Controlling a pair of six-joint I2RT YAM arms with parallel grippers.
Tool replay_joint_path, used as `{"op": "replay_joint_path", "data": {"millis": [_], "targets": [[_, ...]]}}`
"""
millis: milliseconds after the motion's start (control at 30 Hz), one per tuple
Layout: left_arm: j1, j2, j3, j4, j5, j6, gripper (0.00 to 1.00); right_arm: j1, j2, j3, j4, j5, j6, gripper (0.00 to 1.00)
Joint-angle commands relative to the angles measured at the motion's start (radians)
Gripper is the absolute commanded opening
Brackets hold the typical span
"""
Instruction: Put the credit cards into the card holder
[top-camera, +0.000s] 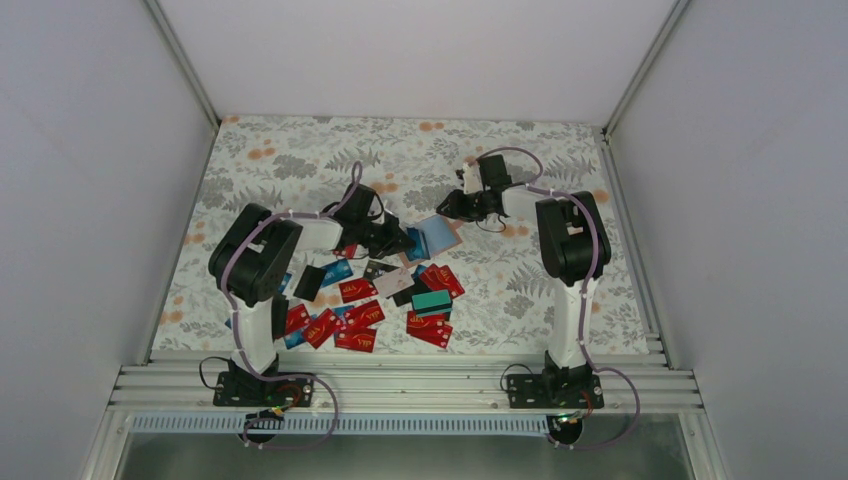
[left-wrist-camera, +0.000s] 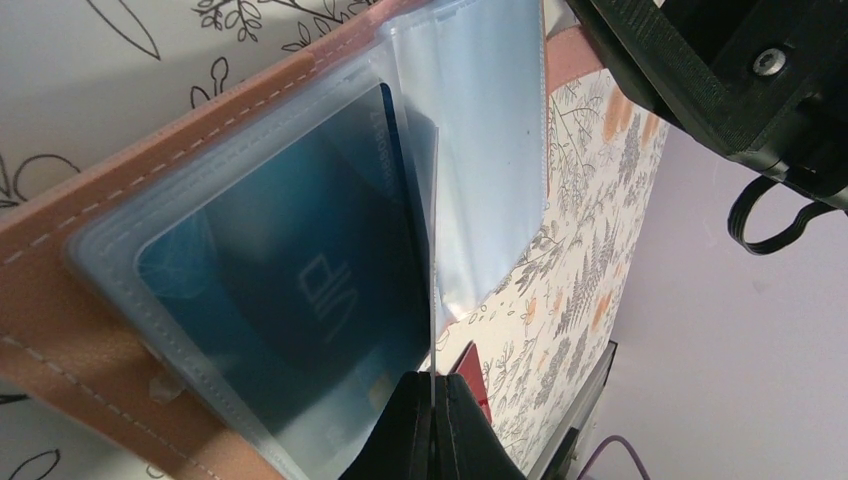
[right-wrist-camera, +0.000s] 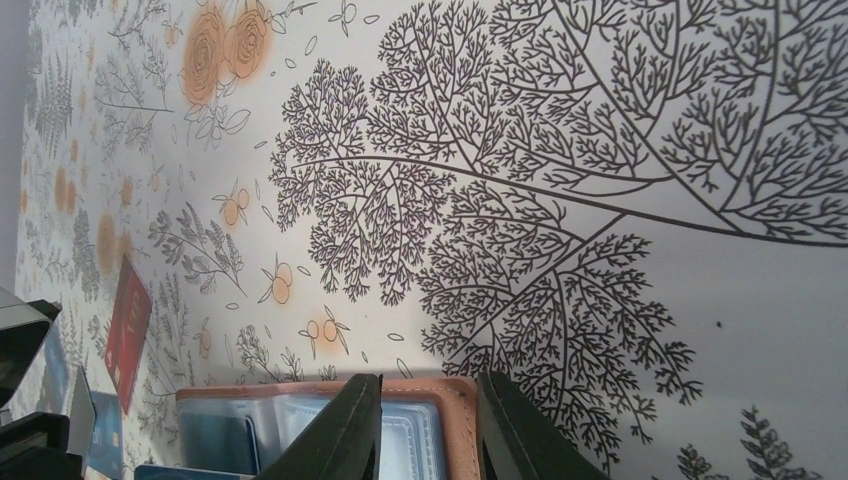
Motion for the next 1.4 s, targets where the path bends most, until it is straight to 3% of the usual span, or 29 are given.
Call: {"op": "replay_joint_path", "data": {"millis": [0,567,767,1000,1367], "targets": [[0.002,0.027,0.020,0.005,0.019,-0.001,0.02,0.038,0.007,-0.054,-0.078,0.062,-0.021,0.27],[0.003,0.088,0.088,0.012,0.013,0.006,0.02,0.045,-0.001,-0.063,-0.073,0.064,-0.024,0.27],[0.003,0.055,0.048,0.014,-0.042,-0.003,0.02,0.045,-0.002,-0.063,-0.073,0.065,-0.023,0.27],[0.003,0.016,-0.051,0.141,-0.082,-0.107,0.02,0.046,-0.014,-0.077,-0.078,0.048,-0.013,0.24],[-0.005,-0.004,-0.057,0.172,-0.102,-0.130,0.02,0.059,-0.094,-0.182,-0.059,0.025,0.020,0.23]]}}
